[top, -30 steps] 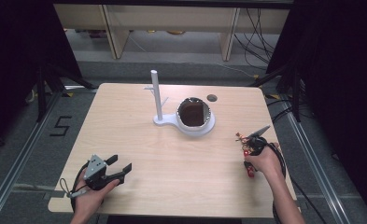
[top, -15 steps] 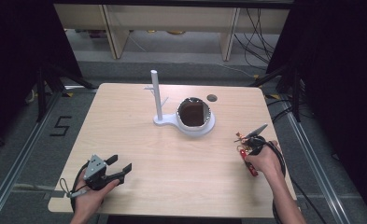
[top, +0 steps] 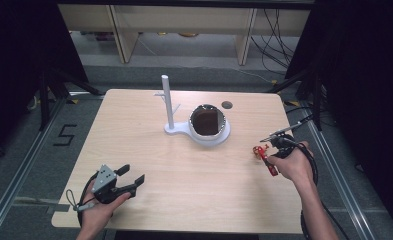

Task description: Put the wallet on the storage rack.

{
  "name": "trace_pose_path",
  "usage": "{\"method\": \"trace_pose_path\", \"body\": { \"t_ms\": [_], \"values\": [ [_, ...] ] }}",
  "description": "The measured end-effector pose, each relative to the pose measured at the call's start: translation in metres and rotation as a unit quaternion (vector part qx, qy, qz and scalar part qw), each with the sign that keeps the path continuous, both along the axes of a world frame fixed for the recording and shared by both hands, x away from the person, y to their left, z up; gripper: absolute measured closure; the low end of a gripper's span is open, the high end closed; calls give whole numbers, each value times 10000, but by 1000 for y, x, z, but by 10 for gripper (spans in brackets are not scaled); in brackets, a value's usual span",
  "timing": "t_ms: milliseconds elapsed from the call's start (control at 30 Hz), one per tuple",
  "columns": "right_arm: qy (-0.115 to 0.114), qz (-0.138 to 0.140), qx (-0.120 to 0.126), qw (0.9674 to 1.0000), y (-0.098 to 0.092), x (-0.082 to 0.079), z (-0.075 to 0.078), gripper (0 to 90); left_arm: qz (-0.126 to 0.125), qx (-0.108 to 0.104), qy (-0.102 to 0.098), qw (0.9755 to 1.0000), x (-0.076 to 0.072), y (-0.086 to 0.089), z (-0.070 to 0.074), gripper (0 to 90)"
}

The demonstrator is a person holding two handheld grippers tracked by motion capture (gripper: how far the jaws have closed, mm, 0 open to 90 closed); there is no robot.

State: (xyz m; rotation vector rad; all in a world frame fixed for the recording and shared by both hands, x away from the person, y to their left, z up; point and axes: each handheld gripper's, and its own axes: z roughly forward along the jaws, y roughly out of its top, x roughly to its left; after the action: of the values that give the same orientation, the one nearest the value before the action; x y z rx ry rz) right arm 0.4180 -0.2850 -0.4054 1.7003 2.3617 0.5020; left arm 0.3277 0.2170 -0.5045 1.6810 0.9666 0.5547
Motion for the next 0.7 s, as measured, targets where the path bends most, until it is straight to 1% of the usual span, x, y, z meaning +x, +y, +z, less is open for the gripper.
{"method": "trace_pose_path", "body": {
  "t_ms": [33,67,100,133,200,233,267,300,333,367,400,433,467,500,533,567,600,633,700],
  "values": [
    [33,-50,13,10000,3,0,4,763,-10,24,3,10000,0,-2,2,291],
    [-41,-1,45,10000,3,-1,8,764,-53,32,-3,10000,0,-3,3,291],
    [-84,-1,73,9999,5,-1,11,764,-133,39,-20,9999,1,-6,5,292],
    [-135,35,89,9999,8,-2,15,765,-229,-2,-62,9997,2,-10,6,293],
    [-166,116,144,9997,12,-3,21,765,-354,63,-63,9993,2,-16,9,294],
    [-189,127,193,9996,14,-3,23,765,-448,37,-98,9989,3,-20,10,295],
    [-168,139,228,9995,16,-3,24,766,-486,109,-93,9987,3,-24,12,296],
    [-154,188,265,9994,18,-3,25,766,-574,57,-130,9983,4,-28,12,295],
    [-288,365,282,9985,18,-1,24,767,-564,98,-101,9983,4,-30,13,296],
    [-228,358,289,9987,19,-1,25,767,-628,49,-140,9979,5,-33,13,296],
    [-218,324,323,9987,21,0,25,767,-638,130,-117,9978,5,-35,14,296],
    [-258,394,351,9983,20,1,24,767,-693,90,-136,9975,5,-37,14,296],
    [-255,341,371,9984,21,1,25,767,-722,111,-147,9972,6,-38,14,296],
    [-249,255,455,9983,22,0,26,767,-710,140,-124,9973,5,-39,15,297],
    [-383,402,354,9978,21,1,26,768,-732,158,-139,9971,6,-40,15,297],
    [-459,432,388,9973,21,1,27,767,-738,121,-133,9971,6,-42,15,297],
    [-504,465,422,9968,21,1,29,768,-768,159,-137,9968,7,-43,16,297],
    [-536,493,462,9963,21,-1,32,768,-784,149,-148,9967,7,-45,18,298],
    [-716,553,505,9946,23,-2,38,768,-854,155,-190,9960,9,-49,22,299]
  ]
}}
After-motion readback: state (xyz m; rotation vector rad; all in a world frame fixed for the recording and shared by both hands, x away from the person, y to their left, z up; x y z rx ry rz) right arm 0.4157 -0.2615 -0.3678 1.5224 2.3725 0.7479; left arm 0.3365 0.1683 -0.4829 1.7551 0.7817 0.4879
